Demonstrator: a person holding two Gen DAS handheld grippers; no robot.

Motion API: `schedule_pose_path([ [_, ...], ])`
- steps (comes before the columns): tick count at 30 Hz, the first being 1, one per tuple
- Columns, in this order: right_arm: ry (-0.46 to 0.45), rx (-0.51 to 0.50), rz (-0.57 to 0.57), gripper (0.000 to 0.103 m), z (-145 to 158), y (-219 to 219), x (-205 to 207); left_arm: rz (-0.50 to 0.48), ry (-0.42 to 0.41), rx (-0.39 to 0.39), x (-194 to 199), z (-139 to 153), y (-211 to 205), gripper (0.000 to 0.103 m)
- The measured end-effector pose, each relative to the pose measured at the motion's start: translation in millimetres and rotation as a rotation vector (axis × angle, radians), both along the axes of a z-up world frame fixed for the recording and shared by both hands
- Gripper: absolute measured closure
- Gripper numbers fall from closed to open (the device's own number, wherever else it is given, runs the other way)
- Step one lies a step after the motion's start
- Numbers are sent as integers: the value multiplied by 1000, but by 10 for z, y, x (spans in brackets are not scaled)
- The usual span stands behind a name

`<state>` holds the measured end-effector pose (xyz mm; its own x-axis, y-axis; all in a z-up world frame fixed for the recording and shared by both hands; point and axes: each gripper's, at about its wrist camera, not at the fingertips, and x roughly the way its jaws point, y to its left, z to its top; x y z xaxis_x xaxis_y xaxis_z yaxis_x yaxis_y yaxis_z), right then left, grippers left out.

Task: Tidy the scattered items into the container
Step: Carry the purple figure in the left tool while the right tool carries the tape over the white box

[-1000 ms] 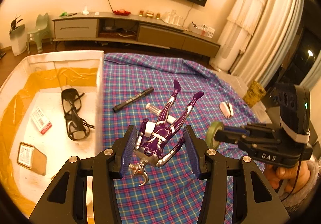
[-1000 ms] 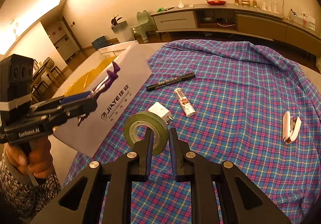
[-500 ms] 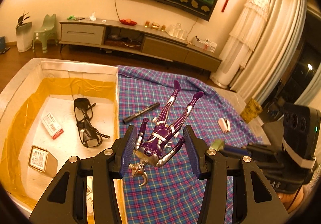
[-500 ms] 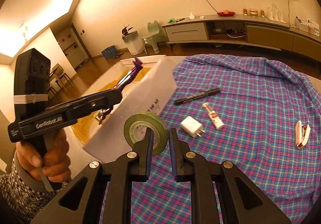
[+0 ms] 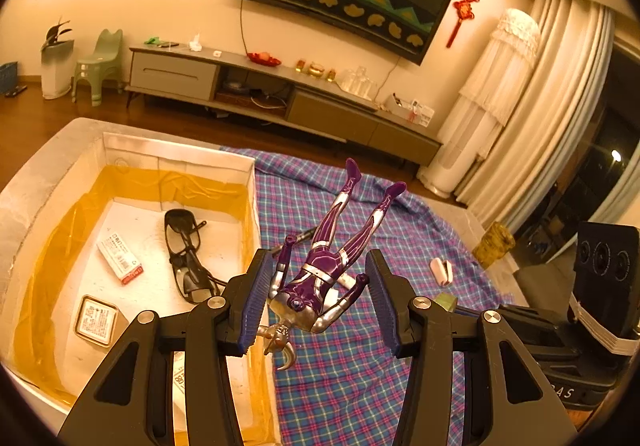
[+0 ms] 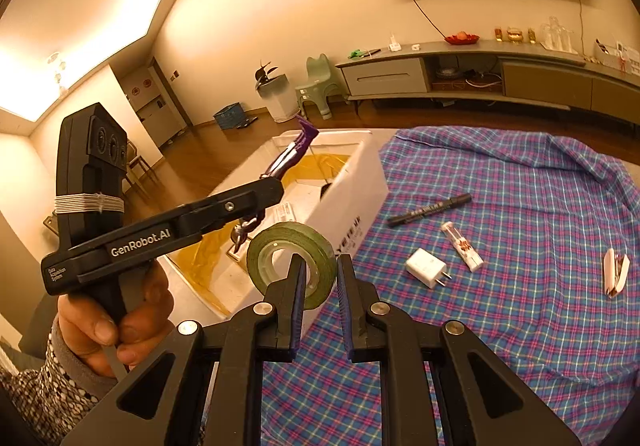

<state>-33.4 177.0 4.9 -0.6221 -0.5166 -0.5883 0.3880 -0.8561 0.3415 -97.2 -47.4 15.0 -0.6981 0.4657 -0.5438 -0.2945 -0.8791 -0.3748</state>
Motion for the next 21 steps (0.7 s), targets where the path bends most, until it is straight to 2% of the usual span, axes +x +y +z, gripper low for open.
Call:
schedule_pose_path([
  [21, 46, 52, 29, 86, 329, -385, 43, 97, -2, 131, -33, 136, -626, 53],
])
